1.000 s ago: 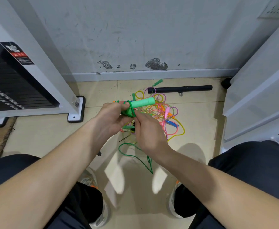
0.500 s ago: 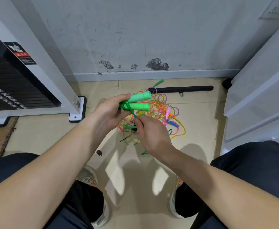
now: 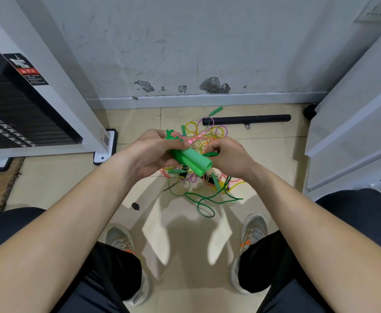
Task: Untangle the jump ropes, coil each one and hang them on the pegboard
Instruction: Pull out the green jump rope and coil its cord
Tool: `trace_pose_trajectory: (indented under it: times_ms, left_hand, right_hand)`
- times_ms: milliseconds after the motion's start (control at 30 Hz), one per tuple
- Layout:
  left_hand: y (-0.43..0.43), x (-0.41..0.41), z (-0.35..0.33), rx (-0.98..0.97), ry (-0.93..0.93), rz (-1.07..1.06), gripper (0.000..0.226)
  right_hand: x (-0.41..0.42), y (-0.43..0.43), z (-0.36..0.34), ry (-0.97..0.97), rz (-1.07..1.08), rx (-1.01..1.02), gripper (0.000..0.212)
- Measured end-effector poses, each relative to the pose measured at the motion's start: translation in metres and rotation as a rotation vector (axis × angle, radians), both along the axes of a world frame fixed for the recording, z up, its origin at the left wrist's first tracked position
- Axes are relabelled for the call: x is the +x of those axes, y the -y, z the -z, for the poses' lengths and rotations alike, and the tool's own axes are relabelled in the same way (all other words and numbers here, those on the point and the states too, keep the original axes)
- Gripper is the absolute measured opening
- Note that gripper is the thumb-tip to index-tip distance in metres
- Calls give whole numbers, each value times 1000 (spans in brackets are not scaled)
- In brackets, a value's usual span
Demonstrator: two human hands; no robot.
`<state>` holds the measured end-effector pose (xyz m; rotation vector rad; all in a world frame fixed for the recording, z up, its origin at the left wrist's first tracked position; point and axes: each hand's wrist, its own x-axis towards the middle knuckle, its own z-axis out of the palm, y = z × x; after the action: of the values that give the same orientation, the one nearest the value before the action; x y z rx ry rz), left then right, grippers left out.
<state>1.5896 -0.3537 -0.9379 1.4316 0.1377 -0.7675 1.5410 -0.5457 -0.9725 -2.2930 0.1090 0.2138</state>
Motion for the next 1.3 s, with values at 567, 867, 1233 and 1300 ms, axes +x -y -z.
trace_pose_trajectory:
  times_ms: [567,867,1233,1300]
  left_hand:
    - [25,-9,34,242,376,-230,50]
    - [30,-8,8,-81,-54,-465,21]
    - [15,-4,-8,-89,-96,-430,26]
    - [10,3,-10,-95,-94,-476,31]
  right_hand:
    - [-27,-61,-5,164,339,284,19]
    - [-37,-64,1,323,57,-149,55]
    - [-42,-61,-3,450,83,-14,35]
    - [-46,-62,0,381,112,47,16]
